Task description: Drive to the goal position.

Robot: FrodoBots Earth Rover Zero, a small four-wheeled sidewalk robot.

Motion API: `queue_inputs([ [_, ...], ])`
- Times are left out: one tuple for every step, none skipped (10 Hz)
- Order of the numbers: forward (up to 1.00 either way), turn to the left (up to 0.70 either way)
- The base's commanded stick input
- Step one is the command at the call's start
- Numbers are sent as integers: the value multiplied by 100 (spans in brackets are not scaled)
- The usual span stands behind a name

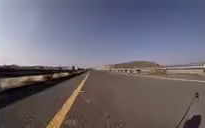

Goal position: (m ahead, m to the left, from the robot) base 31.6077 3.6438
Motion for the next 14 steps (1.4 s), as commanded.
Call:
queue_inputs([
  [85,0],
  [85,0],
  [85,0],
  [85,0],
  [85,0],
  [85,0],
  [85,0],
  [85,0],
  [85,0],
  [85,0],
  [85,0],
  [85,0],
  [85,0],
  [85,0],
])
